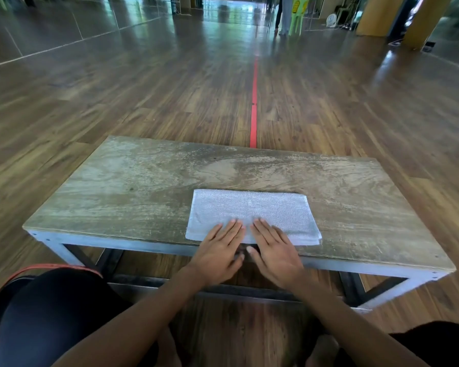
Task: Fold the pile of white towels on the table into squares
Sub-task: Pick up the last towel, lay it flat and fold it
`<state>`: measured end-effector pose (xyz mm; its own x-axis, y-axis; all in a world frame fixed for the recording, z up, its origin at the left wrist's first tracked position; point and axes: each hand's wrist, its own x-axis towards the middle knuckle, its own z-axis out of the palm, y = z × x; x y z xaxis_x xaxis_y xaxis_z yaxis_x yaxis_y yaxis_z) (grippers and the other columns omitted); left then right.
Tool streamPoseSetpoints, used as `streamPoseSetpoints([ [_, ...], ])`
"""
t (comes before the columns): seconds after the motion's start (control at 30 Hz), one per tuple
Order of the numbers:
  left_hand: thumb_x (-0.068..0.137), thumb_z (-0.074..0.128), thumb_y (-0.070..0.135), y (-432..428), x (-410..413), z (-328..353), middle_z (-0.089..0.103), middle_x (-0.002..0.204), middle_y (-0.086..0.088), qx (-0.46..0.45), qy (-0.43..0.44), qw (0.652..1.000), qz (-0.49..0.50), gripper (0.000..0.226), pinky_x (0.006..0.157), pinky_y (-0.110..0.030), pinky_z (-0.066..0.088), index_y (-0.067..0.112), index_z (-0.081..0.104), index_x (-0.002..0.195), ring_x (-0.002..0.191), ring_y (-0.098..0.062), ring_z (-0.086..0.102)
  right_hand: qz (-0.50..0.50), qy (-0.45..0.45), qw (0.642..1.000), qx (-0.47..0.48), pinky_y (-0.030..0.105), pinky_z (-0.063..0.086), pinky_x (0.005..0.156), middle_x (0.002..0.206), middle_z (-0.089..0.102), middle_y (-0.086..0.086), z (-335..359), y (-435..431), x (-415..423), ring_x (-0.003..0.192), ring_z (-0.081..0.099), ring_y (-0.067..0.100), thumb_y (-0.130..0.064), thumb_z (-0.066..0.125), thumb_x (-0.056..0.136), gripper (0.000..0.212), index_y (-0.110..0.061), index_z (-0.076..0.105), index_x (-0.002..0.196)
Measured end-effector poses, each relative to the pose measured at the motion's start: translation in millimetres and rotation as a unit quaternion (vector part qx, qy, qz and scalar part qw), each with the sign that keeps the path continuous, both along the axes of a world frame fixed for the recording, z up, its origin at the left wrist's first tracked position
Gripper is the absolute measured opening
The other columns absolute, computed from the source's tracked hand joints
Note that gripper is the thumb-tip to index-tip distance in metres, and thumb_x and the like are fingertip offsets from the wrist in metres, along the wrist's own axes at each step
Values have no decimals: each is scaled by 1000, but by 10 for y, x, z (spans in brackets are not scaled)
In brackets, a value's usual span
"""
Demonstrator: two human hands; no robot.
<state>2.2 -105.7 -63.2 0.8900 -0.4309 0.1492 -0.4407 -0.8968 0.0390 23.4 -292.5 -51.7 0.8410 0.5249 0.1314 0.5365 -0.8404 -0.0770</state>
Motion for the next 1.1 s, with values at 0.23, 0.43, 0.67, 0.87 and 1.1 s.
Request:
streamPoseSetpoints([
  [0.23, 97, 29, 46, 371, -195, -103, 27, 153, -11, 9, -18, 999, 42, 64, 114, -38, 18, 6, 26, 147, 144, -20, 22, -42, -68, 996, -43, 42, 27, 111, 148, 38, 13, -145, -578, -218, 138, 36, 25, -47, 29, 98, 62, -3, 41, 141],
  [0.43, 94, 39, 40, 602, -336, -20, 56, 133, -11, -28, -80, 993, 88, 53, 105, -39, 34, 4, 53, 131, 125, -23, 51, -99, -186, 978, -10, 42, 40, 89, 121, 64, 12, -135, -845, -213, 109, 61, 27, -41, 42, 96, 48, -3, 64, 117],
  [0.67, 93, 36, 34, 270, -101, 154, 59, 128, -11, -62, -86, 989, 103, 51, 108, -41, 28, 3, 54, 129, 124, -26, 51, -80, -110, 991, 15, 39, 28, 100, 124, 60, 9, 80, -158, 23, 118, 53, 26, -38, 32, 95, 48, -9, 59, 122],
  [0.87, 99, 18, 44, 5, -15, -1, 44, 144, -15, -16, -7, 994, 109, 64, 109, -48, 36, 1, 44, 138, 137, -28, 37, -57, -19, 997, -52, 41, 20, 108, 150, 37, 9, -81, -37, 133, 138, 35, 27, -54, 8, 99, 67, -16, 41, 143],
  [1.1, 97, 19, 49, 424, -99, -107, 39, 146, -19, 3, -38, 987, 158, 69, 112, -47, 32, -2, 38, 141, 137, -30, 36, -162, -21, 985, -51, 42, 16, 114, 152, 29, 10, -146, -611, 24, 142, 26, 25, -64, 7, 95, 80, -6, 31, 146],
])
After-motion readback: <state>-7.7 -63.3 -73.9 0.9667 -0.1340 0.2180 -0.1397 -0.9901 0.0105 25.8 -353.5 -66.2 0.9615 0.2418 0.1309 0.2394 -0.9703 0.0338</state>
